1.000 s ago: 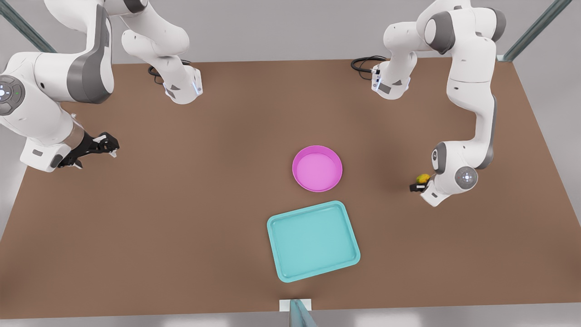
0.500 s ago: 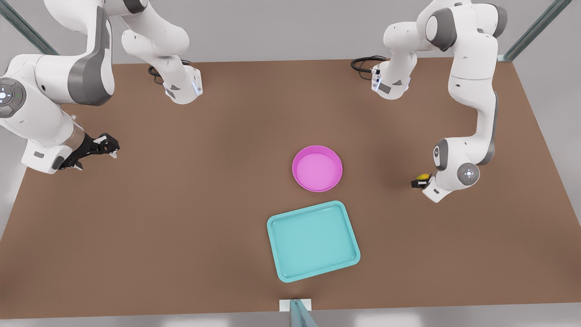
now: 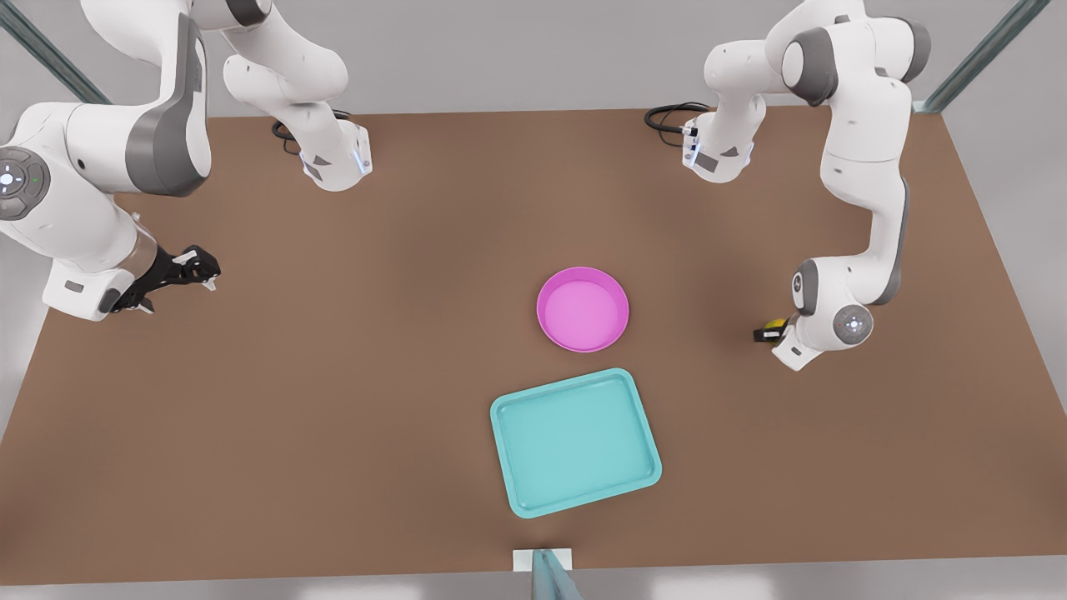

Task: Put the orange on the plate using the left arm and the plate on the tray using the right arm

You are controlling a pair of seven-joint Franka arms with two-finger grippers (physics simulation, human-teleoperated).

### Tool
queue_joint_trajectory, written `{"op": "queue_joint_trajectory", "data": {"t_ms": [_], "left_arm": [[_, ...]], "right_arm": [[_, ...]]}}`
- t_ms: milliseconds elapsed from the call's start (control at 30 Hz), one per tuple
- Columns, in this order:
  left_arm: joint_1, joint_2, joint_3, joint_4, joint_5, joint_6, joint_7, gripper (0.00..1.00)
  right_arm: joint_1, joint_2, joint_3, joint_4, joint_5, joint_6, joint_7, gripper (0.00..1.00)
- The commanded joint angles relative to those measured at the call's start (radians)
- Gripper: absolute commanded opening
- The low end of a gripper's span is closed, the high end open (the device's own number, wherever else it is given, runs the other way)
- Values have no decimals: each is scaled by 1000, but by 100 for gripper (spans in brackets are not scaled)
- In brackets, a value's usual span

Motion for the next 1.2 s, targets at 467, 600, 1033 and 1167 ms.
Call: {"op": "queue_joint_trajectory", "data": {"t_ms": [467, 600, 1033, 1167], "left_arm": [[5, -30, -1, -6, 1, -46, -19, 69], [-113, -113, -93, 45, -10, -239, -162, 69], [-617, 118, -169, 358, -103, -368, -728, 100], [-600, -196, 58, 425, -131, -817, -478, 100]], "right_arm": [[-1, 7, -2, -1, 2, 1, -6, 100], [-1, 7, 0, -1, 2, 1, -7, 100], [-1, 23, 0, -2, 4, 3, -6, 100], [-14, 31, 0, -6, 5, 1, -7, 100]]}}
